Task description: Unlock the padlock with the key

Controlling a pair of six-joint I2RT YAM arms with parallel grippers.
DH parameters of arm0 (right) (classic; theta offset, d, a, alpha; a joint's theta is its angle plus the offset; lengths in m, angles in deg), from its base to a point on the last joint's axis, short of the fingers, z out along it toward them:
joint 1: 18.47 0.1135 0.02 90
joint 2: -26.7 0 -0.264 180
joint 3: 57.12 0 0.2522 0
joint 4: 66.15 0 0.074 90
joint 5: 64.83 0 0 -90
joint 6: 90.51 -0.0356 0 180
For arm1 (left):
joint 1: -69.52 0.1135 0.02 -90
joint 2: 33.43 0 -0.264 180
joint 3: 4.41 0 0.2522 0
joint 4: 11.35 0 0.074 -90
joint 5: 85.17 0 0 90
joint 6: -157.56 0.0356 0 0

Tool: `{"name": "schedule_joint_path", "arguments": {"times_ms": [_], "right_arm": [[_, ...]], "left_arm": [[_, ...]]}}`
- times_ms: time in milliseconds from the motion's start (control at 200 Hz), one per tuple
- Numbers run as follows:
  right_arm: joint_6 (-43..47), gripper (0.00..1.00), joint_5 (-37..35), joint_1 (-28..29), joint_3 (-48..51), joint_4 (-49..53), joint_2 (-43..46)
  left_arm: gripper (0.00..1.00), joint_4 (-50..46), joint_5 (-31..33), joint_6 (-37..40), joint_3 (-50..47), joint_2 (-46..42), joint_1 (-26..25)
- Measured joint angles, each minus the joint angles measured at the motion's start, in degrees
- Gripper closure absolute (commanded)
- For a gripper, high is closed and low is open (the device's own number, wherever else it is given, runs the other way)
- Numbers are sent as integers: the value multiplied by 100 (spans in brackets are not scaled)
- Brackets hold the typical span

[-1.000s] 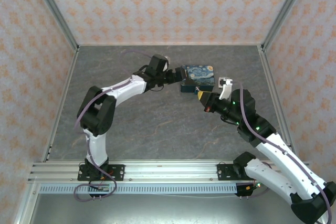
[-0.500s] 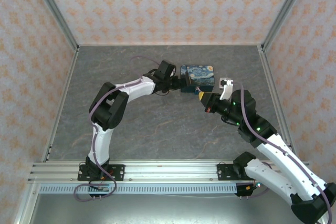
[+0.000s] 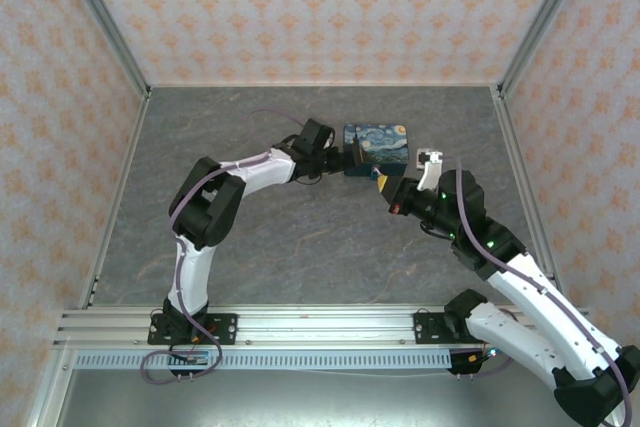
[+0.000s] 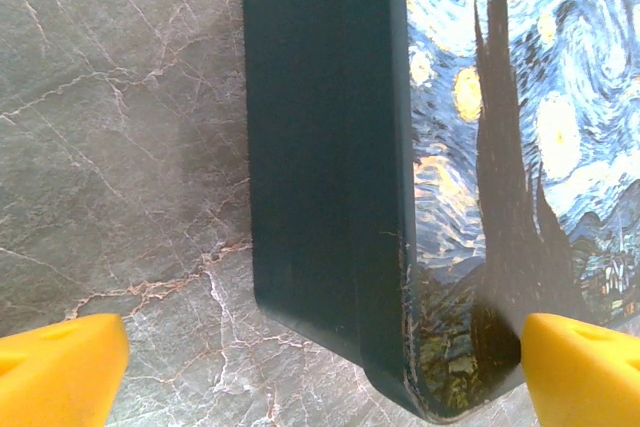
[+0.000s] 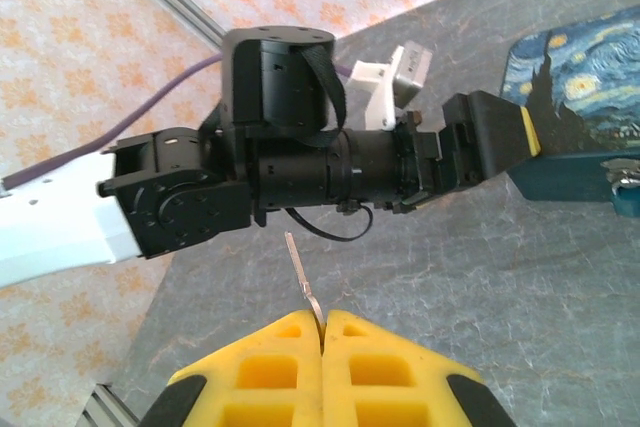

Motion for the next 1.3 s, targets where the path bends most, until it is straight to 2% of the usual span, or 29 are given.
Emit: {"name": "schedule_joint_path", "arguments": {"times_ms": [370, 696, 851, 1081, 1301], "right_arm": [[0, 100, 2, 0, -188, 275, -433], [4, 100, 2, 0, -199, 293, -675], [9, 100, 4, 0, -199, 293, -745], [7, 100, 133, 0, -199, 249, -1093], [-114, 100, 367, 0, -162, -249, -1633]], "left_arm": [[1, 450, 164, 4, -1248, -820, 42], [1, 494, 398, 20, -2787, -2120, 94], [1, 496, 402, 22, -3407, -2699, 352], [1, 345, 396, 166, -3499, -2883, 844], [0, 4, 420, 435, -3423, -3095, 944]]}}
